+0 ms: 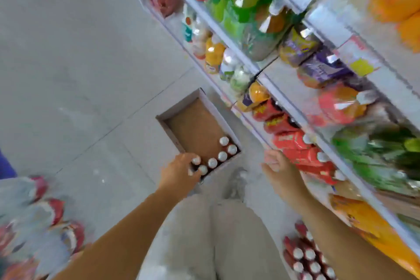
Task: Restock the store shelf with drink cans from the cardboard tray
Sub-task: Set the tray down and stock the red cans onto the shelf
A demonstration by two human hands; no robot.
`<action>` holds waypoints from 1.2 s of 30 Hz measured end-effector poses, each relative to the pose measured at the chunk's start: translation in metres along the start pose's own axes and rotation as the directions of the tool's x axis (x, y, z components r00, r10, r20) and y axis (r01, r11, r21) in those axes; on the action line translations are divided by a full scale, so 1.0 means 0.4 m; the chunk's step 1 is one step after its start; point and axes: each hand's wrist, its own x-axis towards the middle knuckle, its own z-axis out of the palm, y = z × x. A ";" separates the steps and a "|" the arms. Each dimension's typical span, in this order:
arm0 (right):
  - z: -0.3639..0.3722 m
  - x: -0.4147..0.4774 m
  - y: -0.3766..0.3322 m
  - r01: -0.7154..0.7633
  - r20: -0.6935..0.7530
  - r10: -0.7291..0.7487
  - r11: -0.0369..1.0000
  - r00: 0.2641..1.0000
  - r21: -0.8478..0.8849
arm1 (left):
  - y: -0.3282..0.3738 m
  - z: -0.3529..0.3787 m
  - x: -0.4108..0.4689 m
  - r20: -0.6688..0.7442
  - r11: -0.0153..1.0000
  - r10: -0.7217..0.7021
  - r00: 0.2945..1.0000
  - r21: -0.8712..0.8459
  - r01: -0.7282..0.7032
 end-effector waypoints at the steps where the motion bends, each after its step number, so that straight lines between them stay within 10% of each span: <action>1: 0.054 0.059 0.040 -0.039 0.044 0.041 0.997 0.998 -0.062 | -0.053 0.051 0.042 0.036 0.998 -0.055 0.998 -0.010 0.055; 8: 0.425 0.523 0.308 0.034 0.241 0.043 0.951 0.970 -0.306 | -0.349 0.427 0.424 0.161 0.954 -0.230 0.960 -0.158 0.255; 15: 0.685 0.837 0.502 0.297 0.230 -0.216 0.857 0.949 -0.421 | -0.481 0.681 0.750 -0.040 0.938 -0.199 0.979 -0.298 0.178; 31: 0.756 1.005 0.573 0.411 0.189 -0.441 0.485 0.877 -0.772 | -0.520 0.822 0.889 -0.217 0.932 -0.283 0.934 -0.293 0.214; 36: 0.775 1.024 0.580 0.371 0.288 -0.242 0.707 0.927 -0.601 | -0.523 0.802 0.917 -0.176 0.873 -0.306 0.936 -0.445 0.201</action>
